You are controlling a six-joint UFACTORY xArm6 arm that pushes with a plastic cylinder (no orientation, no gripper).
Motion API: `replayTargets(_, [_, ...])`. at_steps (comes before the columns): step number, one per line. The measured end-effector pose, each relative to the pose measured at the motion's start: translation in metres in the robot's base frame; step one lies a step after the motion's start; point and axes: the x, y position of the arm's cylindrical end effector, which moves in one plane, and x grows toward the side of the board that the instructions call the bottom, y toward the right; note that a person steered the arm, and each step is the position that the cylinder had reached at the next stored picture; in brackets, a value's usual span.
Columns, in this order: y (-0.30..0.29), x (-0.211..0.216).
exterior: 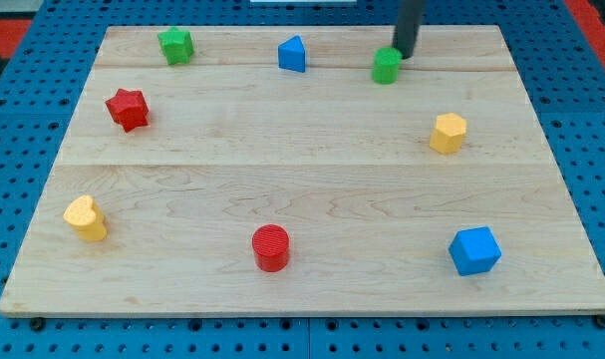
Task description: Push the green star parallel to the right of the red star
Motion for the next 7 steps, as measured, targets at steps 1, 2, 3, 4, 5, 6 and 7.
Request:
replayTargets(1, [-0.065, 0.012])
replayTargets(2, [-0.132, 0.013])
replayTargets(3, [-0.216, 0.044])
replayTargets(4, [-0.269, 0.031])
replayTargets(5, [-0.317, -0.005])
replayTargets(6, [-0.379, -0.023])
replayTargets(7, [-0.354, -0.070])
